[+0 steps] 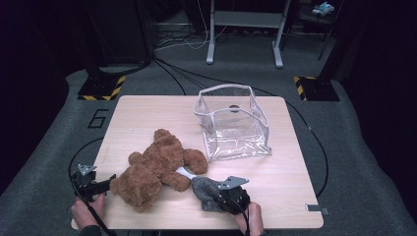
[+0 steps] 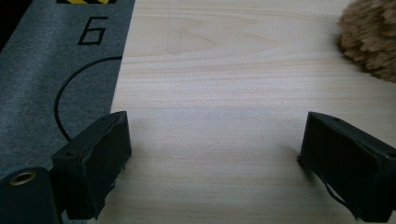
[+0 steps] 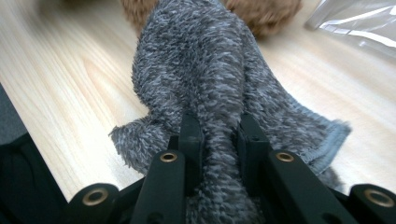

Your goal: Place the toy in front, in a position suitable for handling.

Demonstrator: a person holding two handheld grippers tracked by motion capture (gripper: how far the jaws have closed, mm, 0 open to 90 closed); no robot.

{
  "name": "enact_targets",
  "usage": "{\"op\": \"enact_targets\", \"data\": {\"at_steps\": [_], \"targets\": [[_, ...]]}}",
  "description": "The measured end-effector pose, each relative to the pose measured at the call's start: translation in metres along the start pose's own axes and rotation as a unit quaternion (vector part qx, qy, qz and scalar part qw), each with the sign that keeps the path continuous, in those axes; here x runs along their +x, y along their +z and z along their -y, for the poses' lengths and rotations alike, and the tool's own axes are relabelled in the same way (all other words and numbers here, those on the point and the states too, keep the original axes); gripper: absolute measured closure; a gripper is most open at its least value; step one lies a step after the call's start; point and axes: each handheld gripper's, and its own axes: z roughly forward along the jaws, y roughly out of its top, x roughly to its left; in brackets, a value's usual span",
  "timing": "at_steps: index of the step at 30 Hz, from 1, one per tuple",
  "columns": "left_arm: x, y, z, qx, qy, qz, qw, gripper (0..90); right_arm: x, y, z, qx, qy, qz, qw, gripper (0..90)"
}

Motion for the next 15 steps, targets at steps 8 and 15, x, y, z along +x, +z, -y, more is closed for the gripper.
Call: {"op": "enact_targets", "data": {"at_steps": [8,15], "targets": [[0.0,0.0,0.0,0.0,0.0,0.0,1.0,8.2,-0.007,-0.022,-0.008,-0.02,-0.002,0.016,0.9997,75.8],[0.0,0.0,0.0,0.0,0.0,0.0,1.0,8.2,-0.019,-0.042,-0.008,-0.035,0.008,0.044,0.9984,75.7]]}}
